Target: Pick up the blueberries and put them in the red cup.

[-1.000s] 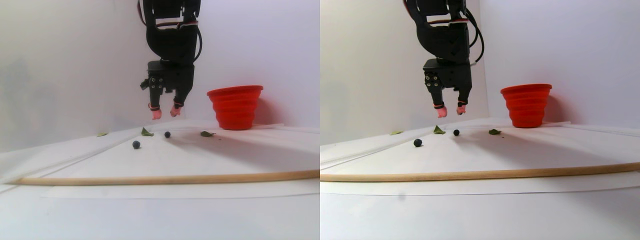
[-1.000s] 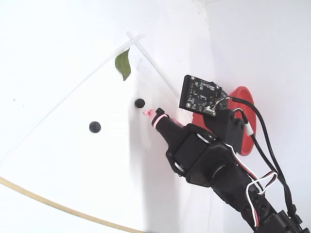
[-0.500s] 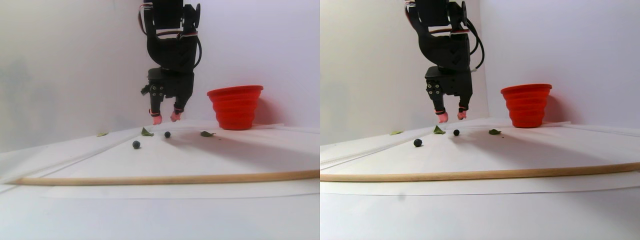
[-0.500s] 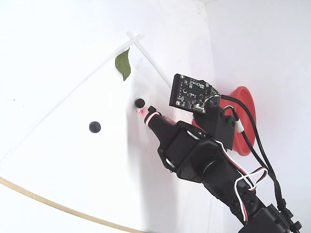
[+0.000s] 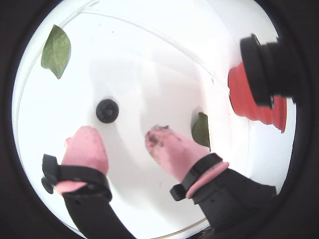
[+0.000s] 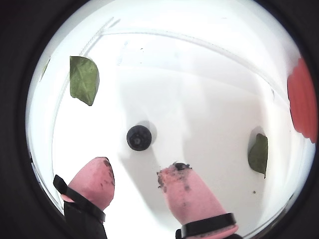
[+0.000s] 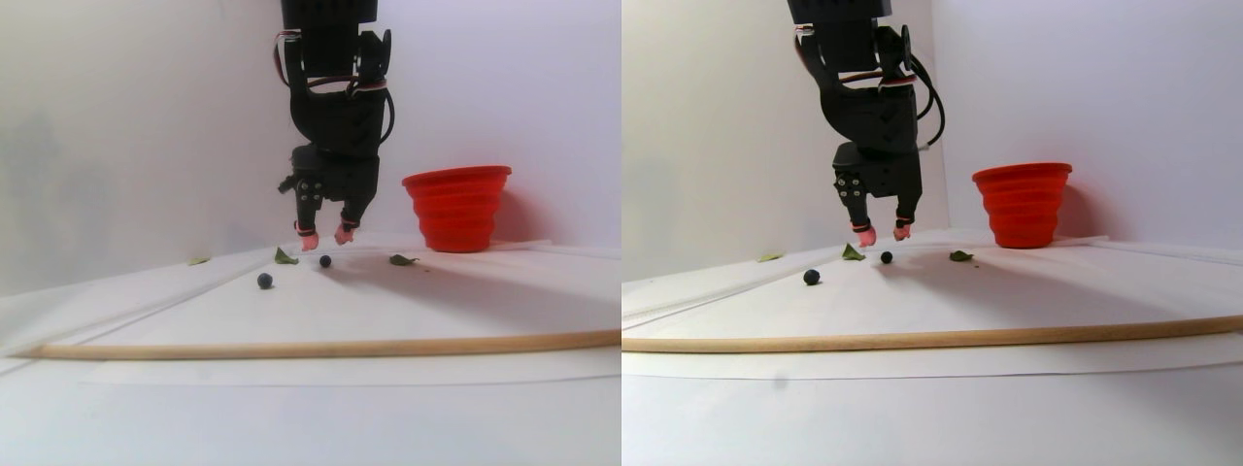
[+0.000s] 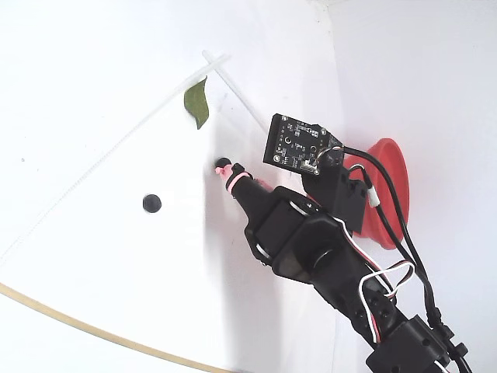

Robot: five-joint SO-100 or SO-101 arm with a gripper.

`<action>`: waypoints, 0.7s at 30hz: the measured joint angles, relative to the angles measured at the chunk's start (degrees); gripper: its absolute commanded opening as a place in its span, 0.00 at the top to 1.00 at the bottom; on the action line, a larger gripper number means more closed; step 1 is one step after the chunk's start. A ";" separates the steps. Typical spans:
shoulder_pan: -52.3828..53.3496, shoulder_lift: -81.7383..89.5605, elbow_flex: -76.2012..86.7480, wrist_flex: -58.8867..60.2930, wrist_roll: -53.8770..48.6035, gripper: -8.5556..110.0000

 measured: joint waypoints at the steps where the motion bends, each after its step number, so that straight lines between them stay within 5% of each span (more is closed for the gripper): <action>1: 0.00 -0.26 -0.35 0.00 0.26 0.78; 21: 0.00 -6.42 -4.75 -3.52 2.20 0.78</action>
